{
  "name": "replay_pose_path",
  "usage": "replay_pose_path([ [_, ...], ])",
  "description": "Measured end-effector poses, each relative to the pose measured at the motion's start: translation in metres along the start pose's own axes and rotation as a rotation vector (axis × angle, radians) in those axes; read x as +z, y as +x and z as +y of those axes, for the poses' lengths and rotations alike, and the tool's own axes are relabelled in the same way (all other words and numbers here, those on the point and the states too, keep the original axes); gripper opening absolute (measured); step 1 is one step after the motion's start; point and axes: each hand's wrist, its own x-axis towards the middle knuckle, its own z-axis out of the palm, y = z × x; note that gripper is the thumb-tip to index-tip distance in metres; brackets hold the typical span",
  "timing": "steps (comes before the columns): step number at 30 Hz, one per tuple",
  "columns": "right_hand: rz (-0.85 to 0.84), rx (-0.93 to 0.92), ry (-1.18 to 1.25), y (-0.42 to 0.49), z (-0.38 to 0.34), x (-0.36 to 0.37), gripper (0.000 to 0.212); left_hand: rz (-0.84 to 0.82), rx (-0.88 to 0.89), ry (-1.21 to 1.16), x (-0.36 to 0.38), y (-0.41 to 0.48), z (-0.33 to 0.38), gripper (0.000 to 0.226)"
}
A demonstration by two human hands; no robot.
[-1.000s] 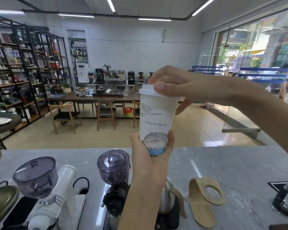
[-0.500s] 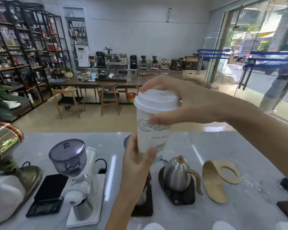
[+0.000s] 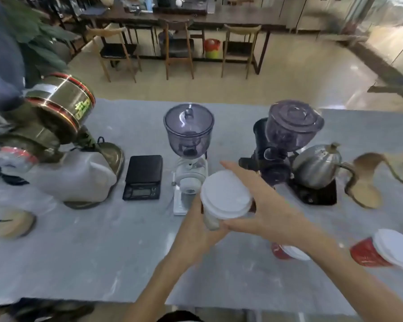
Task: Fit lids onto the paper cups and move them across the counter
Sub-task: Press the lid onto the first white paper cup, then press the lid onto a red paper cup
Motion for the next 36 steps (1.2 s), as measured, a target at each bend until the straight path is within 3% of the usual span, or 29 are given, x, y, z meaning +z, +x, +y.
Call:
replay_pose_path([
  [2,-0.02,0.121,0.031,-0.002,0.027,0.042,0.102,-0.042,-0.096,0.02,-0.01,-0.012,-0.038,0.084],
  [8,-0.014,0.376,0.094,-0.005,0.09,0.125,0.078,0.019,-0.283,0.128,-0.016,-0.026,-0.112,0.046],
  [13,0.09,0.393,0.049,-0.002,0.112,0.149,0.086,-0.021,-0.288,0.147,-0.02,-0.021,-0.138,0.084],
  [15,0.1,0.42,0.054,0.003,0.116,0.152,0.08,-0.011,-0.312,0.13,-0.02,-0.019,-0.144,0.075],
  [17,0.086,0.456,0.064,0.008,0.123,0.156,0.082,-0.009,-0.31,0.044,-0.016,-0.018,-0.142,0.047],
  [18,0.072,0.475,0.063,0.009,0.125,0.157,0.086,-0.01,-0.304,-0.015,-0.014,-0.017,-0.144,0.045],
  [20,0.068,0.484,0.048,0.008,0.127,0.16,0.091,0.002,-0.301,-0.063,-0.015,-0.017,-0.149,0.065],
  [26,0.072,0.472,0.07,0.003,0.123,0.16,0.095,-0.011,-0.271,-0.025,-0.016,-0.019,-0.159,0.041],
  [28,0.054,0.462,0.101,0.0,0.119,0.158,0.102,-0.011,-0.263,-0.018,-0.015,-0.021,-0.158,0.045],
  [30,0.005,0.447,0.107,-0.005,0.117,0.154,0.113,0.007,-0.277,0.028,-0.015,-0.025,-0.161,0.064],
  [32,-0.021,0.42,0.075,-0.013,0.116,0.148,0.118,0.024,-0.366,0.104,-0.019,-0.032,-0.166,0.073],
  [34,0.025,0.449,0.08,-0.029,0.116,0.143,0.108,-0.047,-0.502,0.283,-0.026,-0.038,-0.17,0.047],
  [36,0.141,0.515,0.11,-0.052,0.114,0.137,0.081,-0.224,-0.609,0.443,-0.027,-0.048,-0.171,0.016],
])
